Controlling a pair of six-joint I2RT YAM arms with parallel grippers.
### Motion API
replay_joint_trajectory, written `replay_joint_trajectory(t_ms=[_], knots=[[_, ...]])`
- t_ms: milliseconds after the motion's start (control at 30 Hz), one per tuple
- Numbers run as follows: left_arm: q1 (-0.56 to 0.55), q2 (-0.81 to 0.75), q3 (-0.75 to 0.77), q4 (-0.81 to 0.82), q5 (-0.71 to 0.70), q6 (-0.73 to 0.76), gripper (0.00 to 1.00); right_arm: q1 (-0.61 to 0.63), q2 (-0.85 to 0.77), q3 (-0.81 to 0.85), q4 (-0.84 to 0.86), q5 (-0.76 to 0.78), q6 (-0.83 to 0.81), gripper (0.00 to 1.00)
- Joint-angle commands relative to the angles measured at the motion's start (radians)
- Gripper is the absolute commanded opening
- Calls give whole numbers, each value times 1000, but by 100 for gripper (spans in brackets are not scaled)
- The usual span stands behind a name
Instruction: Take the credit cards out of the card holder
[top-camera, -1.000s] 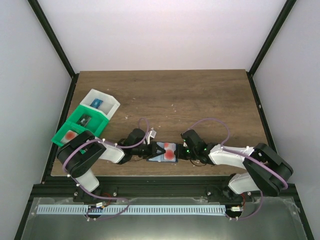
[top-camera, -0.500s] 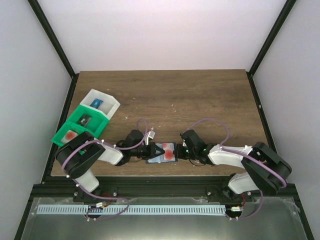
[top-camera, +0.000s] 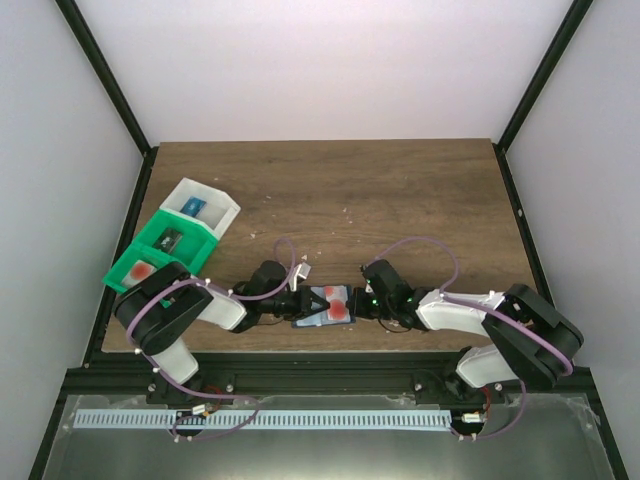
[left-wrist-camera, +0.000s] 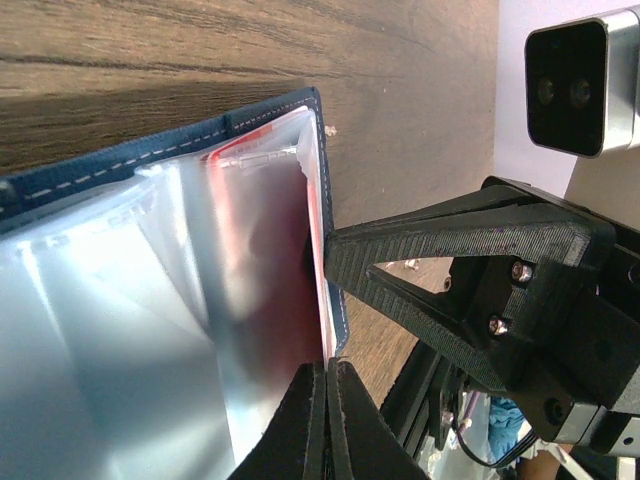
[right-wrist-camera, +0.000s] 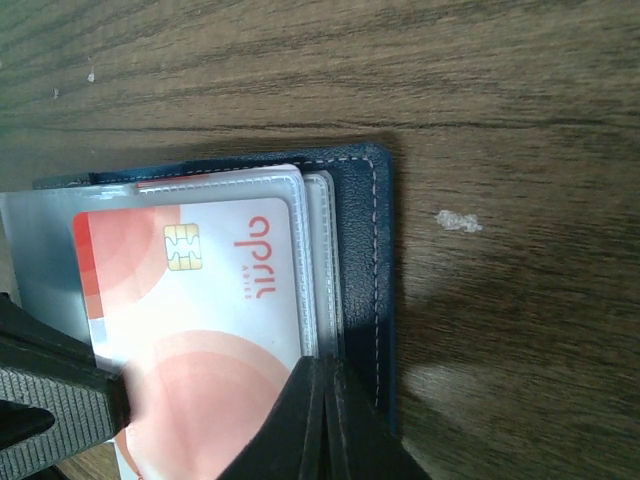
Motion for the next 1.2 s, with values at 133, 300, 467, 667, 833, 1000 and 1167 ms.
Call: replay_joint_trajectory(t_ms=[133, 300, 467, 667, 833, 1000, 1167], knots=[[14, -8, -5, -12, 16, 33, 2, -1, 15, -46, -86, 48, 4, 0], [22, -29, -18, -13, 16, 42, 0, -2, 4, -70, -65, 35, 15, 0], [22, -39, -10, -58, -5, 52, 14, -1, -5, -71, -61, 33, 12, 0], [23, -36, -12, -32, 15, 43, 0, -1, -6, -83, -44, 26, 18, 0], [54, -67, -6, -100, 19, 72, 0, -1, -10, -87, -53, 33, 20, 1], [97, -144, 3, -247, 5, 137, 0, -1, -19, -83, -59, 36, 13, 1], [99, -221, 9, -360, -30, 169, 0, -2, -12, -71, -52, 19, -8, 0]])
